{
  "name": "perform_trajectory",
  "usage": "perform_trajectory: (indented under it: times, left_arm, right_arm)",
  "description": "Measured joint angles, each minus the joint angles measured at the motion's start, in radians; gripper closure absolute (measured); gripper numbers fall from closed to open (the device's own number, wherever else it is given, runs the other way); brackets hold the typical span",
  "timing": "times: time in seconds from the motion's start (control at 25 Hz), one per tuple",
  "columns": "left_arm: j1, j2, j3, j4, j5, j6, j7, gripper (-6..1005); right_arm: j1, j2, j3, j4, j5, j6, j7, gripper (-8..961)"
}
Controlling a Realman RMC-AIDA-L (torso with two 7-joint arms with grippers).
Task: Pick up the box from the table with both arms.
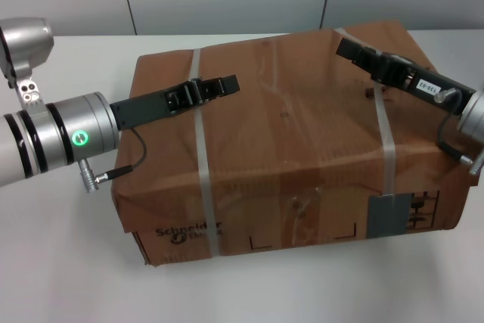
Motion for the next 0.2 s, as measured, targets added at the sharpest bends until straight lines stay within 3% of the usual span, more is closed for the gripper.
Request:
perform_trajectory:
  times: [0.2]
  left_arm:
    - [0.000,0.000,0.003,0.000,0.001,0.001,0.000,935]
  right_arm:
    - [0.000,0.000,0.000,0.000,0.000,0.000,0.000,911]
